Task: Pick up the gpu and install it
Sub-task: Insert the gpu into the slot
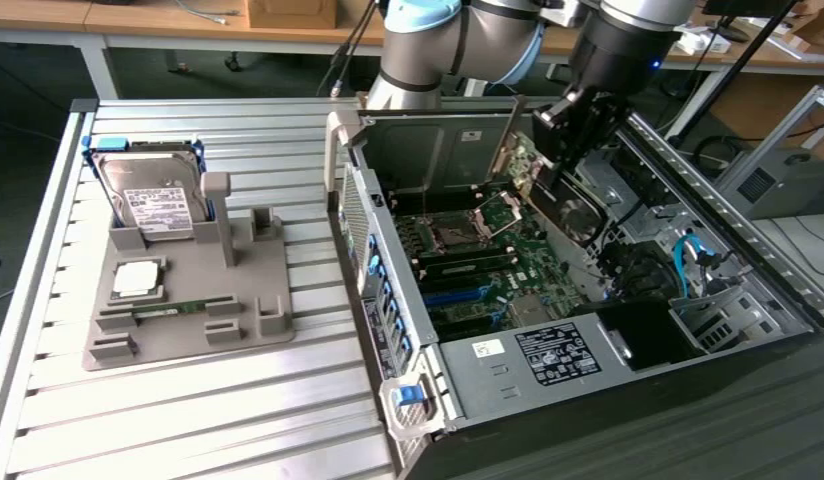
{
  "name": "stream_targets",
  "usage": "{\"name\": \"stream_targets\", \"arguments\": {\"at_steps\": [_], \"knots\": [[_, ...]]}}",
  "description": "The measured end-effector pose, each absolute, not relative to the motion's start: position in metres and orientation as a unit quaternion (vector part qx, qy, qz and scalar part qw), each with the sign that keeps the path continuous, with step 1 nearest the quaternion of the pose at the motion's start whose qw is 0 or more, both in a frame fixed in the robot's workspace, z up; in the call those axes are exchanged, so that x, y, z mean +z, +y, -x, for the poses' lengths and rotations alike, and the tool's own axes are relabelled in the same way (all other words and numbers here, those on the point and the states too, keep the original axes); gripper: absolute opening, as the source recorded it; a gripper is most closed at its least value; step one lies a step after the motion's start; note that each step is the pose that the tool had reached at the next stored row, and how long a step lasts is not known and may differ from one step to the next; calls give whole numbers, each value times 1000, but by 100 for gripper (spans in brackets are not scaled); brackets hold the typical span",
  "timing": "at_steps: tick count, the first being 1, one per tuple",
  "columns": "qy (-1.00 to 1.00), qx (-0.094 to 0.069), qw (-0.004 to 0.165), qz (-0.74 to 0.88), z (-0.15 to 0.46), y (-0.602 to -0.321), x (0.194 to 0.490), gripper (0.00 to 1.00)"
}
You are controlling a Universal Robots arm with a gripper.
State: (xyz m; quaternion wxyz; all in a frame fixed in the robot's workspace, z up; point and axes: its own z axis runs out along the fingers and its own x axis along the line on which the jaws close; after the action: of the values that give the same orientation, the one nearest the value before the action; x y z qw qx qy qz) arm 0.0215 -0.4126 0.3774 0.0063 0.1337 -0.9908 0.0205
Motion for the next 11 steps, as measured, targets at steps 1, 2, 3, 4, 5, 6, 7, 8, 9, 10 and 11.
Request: {"name": "stream_targets", "arguments": {"at_steps": [1, 2, 3, 4, 5, 6, 7, 8, 9, 10, 11], "knots": [[-990, 21, 6, -140, -21, -413, 377, 27], [-989, 21, 6, -147, -21, -413, 377, 27], [-988, 21, 6, -152, -21, -413, 377, 27], [-987, 21, 6, -159, -21, -413, 377, 27], [-986, 21, 6, -167, -21, -413, 377, 27], [-984, 21, 5, -175, -21, -413, 377, 27], [-983, 21, 5, -180, -21, -413, 377, 27], [-982, 21, 5, -187, -21, -413, 377, 27], [-981, 21, 5, -193, -21, -413, 377, 27], [-979, 21, 5, -202, -21, -413, 377, 27], [-978, 21, 5, -208, -21, -413, 377, 27]]}}
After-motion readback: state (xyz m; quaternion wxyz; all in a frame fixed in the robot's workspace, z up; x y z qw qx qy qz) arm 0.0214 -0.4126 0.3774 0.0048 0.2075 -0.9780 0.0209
